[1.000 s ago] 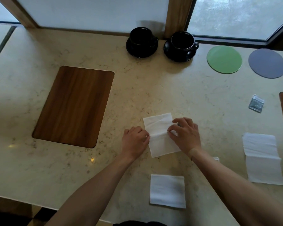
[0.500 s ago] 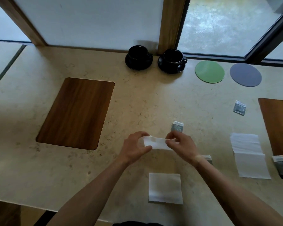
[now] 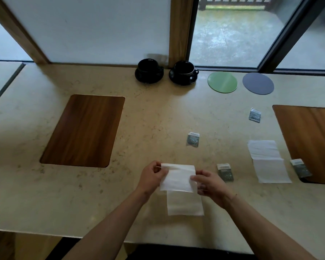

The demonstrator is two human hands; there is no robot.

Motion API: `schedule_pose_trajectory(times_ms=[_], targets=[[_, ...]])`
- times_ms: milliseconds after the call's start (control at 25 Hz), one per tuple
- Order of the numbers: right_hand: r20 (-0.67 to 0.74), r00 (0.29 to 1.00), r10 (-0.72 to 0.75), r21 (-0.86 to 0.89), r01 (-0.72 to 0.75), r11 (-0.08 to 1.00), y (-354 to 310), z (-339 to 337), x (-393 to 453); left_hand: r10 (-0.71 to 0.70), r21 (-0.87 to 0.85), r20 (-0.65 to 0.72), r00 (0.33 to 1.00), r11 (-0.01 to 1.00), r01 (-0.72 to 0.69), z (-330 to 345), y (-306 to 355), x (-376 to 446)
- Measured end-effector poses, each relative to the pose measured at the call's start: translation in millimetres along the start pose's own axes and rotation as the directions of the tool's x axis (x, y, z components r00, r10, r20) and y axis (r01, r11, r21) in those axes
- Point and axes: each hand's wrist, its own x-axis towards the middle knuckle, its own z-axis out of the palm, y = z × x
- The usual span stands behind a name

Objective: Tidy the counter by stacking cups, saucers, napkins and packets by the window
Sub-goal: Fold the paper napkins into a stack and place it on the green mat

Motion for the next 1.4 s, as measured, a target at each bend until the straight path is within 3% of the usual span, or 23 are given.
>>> schedule_pose_trajectory(times_ms=[120,400,600,800,1400], targets=[[0.007,1.000,0.024,-0.017,-0.024,1.000,20,-4,-7,-0.054,0.014,-0.017,0.998,0.998,0.054,4,-18,-15],[-0.108,0.989,-0.100,-0.324,0.060,0.944,52,-6,-17,-0.148,0.120,0.050,0.988,0.983,0.141,7,-43,-38],[-0.211,0.957,-0.197,-0.462,0.080,0.883,62,-11,-15,-0.089,0.309,0.019,0.996,0.948,0.079,12,-52,-39],[-0.219,0.943,-0.252,-0.588,0.078,0.805,58,-14,-15,-0.036,0.410,0.038,0.999,0.912,0.017,15,-50,-34],[-0.241,0.938,-0.251,-0.662,0.030,0.749,59,-16,-13,0.046,0.546,0.037,0.998,0.836,-0.059,18,-55,-31]])
